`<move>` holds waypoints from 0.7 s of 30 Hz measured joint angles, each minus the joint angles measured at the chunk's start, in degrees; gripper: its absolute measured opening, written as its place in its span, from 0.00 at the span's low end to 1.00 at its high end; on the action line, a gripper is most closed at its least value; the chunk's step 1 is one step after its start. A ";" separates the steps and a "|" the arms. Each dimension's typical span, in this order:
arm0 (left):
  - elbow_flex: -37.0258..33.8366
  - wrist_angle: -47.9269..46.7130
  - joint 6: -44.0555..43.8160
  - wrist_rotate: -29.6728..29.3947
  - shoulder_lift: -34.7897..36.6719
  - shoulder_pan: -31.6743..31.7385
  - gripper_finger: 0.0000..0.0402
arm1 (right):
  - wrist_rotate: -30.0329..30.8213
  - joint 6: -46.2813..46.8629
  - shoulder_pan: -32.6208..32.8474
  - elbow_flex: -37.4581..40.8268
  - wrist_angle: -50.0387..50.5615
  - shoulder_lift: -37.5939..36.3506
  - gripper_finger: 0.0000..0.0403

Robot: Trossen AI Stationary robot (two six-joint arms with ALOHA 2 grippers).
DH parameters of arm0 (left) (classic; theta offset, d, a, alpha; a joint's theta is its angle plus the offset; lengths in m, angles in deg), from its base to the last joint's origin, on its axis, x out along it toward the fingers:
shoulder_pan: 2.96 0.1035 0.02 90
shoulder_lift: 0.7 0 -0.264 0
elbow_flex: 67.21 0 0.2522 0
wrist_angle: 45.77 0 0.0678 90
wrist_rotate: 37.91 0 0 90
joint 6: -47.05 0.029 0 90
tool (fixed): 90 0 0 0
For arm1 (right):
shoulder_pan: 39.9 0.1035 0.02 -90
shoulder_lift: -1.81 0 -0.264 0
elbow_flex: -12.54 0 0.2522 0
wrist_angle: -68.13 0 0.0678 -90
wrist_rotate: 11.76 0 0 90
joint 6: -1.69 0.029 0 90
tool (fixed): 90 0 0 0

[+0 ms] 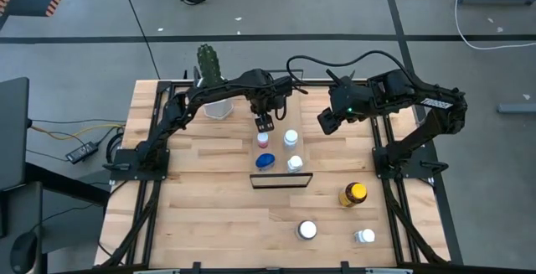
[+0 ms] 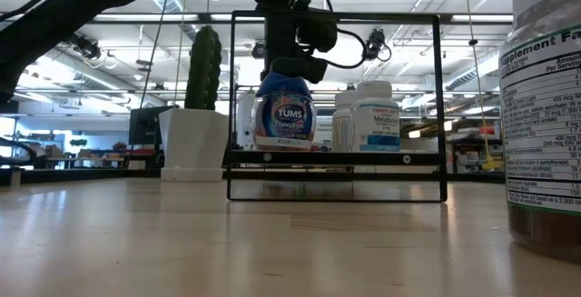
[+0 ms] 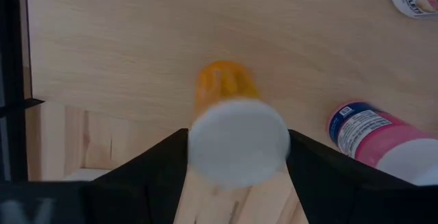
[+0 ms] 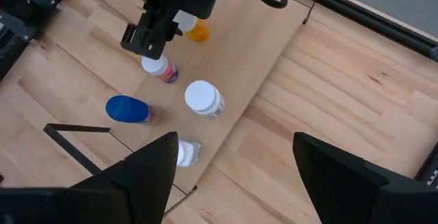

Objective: Pick and place medicine bottles onto shelf by color
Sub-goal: Put the orange medicine bottle on the shelf, then put the yellow medicine bottle on the shelf

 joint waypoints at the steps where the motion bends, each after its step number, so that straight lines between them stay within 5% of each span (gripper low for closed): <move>1: 0.00 0.01 -0.17 0.03 0.00 0.00 0.62 | -0.08 0.02 0.00 0.00 0.00 0.01 0.74; 21: 1.83 -1.03 -0.43 -0.51 0.61 0.00 0.70 | -0.38 1.55 0.50 0.00 0.00 0.00 0.74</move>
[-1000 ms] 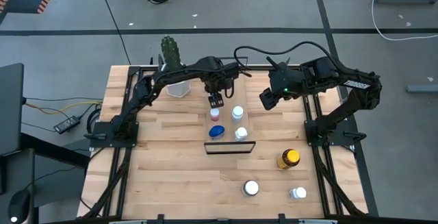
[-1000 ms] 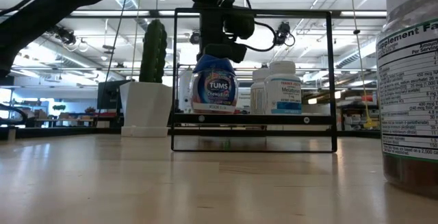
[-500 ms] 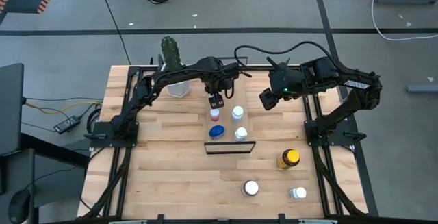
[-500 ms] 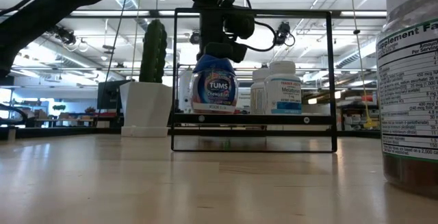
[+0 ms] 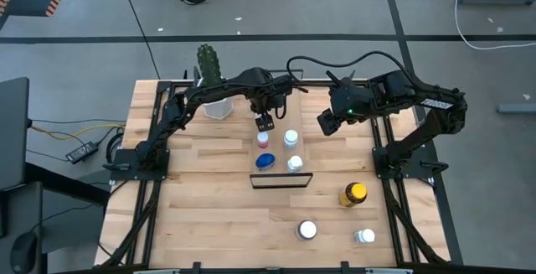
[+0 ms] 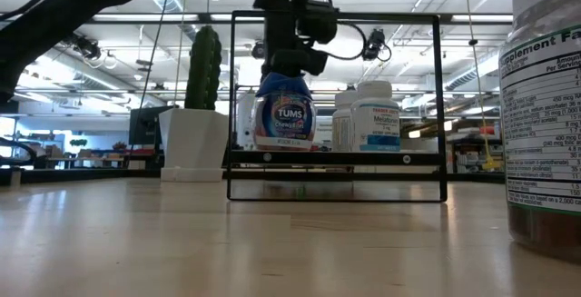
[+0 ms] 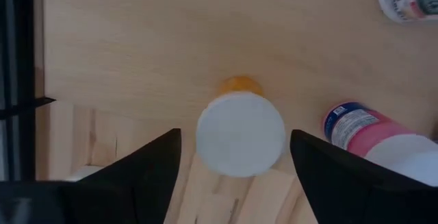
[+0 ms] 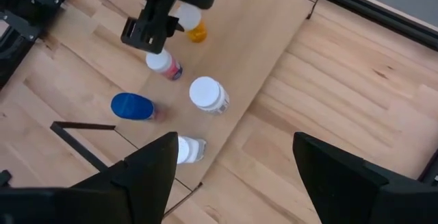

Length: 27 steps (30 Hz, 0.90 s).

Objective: Pick and place medicine bottles onto shelf by color
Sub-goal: Put the yellow medicine bottle on the shelf

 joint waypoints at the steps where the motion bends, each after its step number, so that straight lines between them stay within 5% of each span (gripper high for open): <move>1: 0.79 0.05 -0.02 -0.03 0.00 0.00 0.71 | 0.00 0.00 0.08 0.00 0.00 0.00 0.74; 8: 9.75 -2.10 -0.87 -0.94 -0.02 0.13 0.71 | -0.25 -0.18 0.37 0.00 0.00 0.00 0.74; 18: 8.37 -4.77 -7.29 -0.73 5.27 -0.15 0.71 | -6.77 -2.47 4.40 1.44 -0.04 -0.02 0.74; 27: 8.33 -5.37 -14.11 0.17 10.86 -4.26 0.70 | -11.80 -2.92 13.79 12.72 -0.03 -0.17 0.74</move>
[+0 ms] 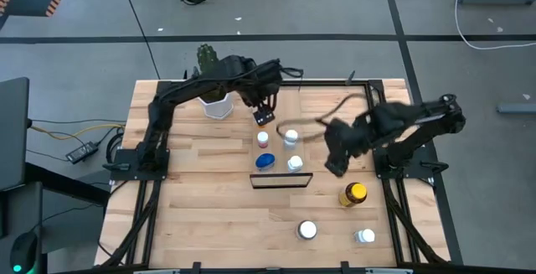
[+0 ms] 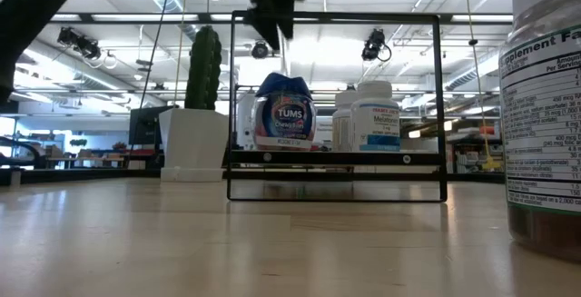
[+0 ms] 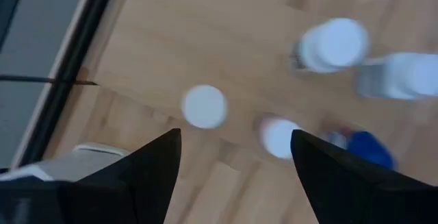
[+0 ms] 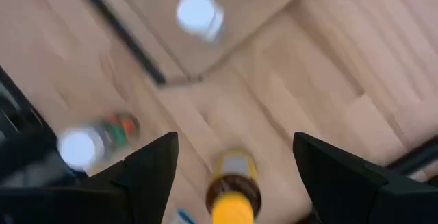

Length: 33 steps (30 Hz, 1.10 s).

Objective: Pick and place medicine bottles onto shelf by color
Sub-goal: Put the yellow medicine bottle on the shelf

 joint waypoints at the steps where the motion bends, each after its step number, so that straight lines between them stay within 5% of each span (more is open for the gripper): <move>1: 0.00 -0.30 -0.71 -0.03 0.91 -0.83 0.69 | -0.56 -0.04 1.39 1.21 0.12 -0.11 0.74; 16: 0.00 -1.99 -17.50 -0.04 7.35 -16.56 0.67 | -1.67 18.80 24.24 16.70 -0.31 -6.61 0.74; 26: 0.00 -0.88 -26.48 -6.19 7.35 -23.81 0.67 | -1.45 20.99 29.21 29.69 -13.52 -8.16 0.78; 33: 0.00 -1.53 -29.89 -6.40 7.32 -26.19 0.67 | -0.94 21.78 29.23 32.70 -12.54 -8.07 0.88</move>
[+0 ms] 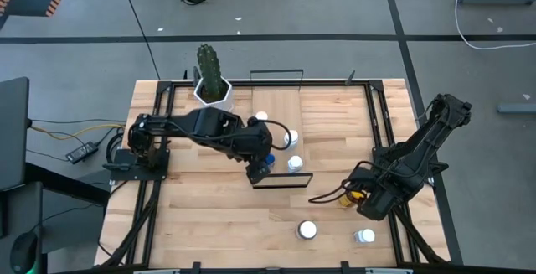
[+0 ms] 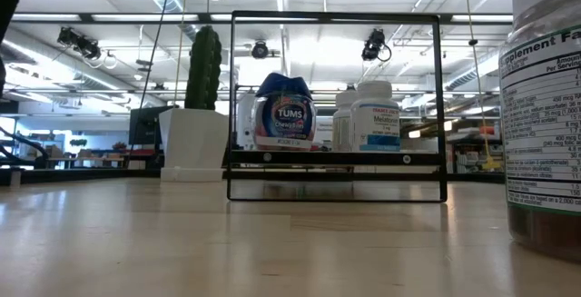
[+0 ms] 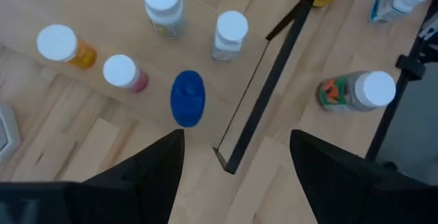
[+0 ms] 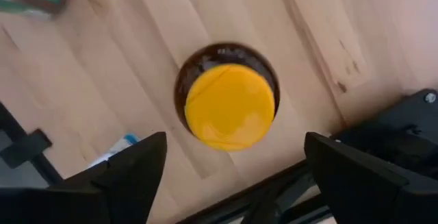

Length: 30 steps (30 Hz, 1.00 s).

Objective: Pick and place medicine bottles onto shelf by color
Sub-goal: Put the yellow medicine bottle on the shelf

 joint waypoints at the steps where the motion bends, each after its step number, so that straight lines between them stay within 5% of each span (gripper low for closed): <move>1: 0.00 -0.15 -0.41 -0.22 0.00 -0.13 0.67 | 0.64 0.12 0.00 0.00 -0.06 0.00 0.89; 9: 0.00 -0.19 -0.41 -0.76 -0.02 0.18 0.67 | 5.89 1.72 -0.07 0.00 -0.52 0.00 0.95; 30: 0.00 -2.63 1.07 -3.27 -0.04 1.05 0.67 | 4.02 5.22 -0.07 5.42 -6.67 -0.02 0.91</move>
